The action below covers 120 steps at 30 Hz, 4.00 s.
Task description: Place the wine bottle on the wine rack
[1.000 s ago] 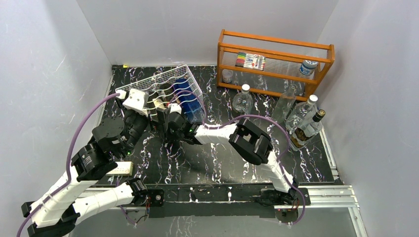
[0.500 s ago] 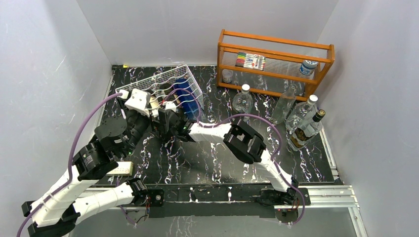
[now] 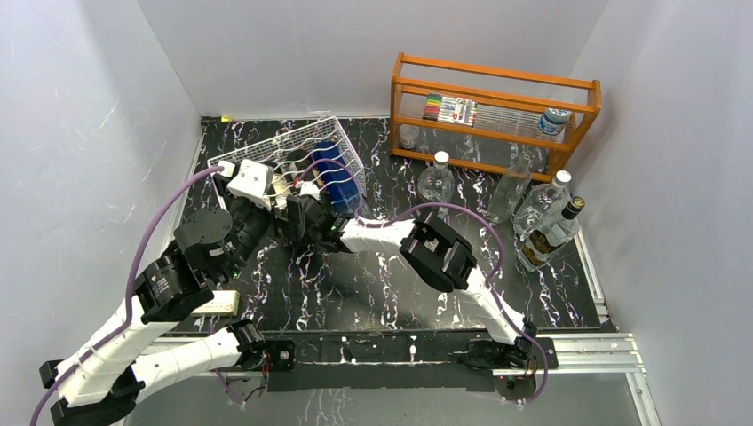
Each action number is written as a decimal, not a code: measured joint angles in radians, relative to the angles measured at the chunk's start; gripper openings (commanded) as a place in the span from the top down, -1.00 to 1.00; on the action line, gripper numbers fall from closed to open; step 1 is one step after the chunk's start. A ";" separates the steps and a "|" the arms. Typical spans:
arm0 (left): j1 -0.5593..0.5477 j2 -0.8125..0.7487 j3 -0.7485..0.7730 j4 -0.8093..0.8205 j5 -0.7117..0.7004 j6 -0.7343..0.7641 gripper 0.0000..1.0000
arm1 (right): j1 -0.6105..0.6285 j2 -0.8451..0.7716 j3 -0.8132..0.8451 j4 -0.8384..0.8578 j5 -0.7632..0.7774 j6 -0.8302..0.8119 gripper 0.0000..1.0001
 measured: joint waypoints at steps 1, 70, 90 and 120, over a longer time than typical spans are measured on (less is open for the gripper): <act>0.000 0.000 0.001 0.000 0.000 0.000 -0.96 | 0.000 0.000 0.000 0.000 0.000 0.000 0.13; 0.000 -0.139 -0.261 0.109 0.141 -0.188 -0.96 | -0.510 -1.279 -0.580 -0.541 0.571 -0.345 -0.69; 0.000 -0.019 -0.323 0.106 0.201 -0.243 -0.96 | -0.983 -0.980 -0.511 -0.470 0.335 -0.503 0.12; 0.000 -0.014 -0.392 0.195 0.188 -0.249 -0.96 | -0.965 -1.205 -0.511 -0.718 0.038 -0.494 1.00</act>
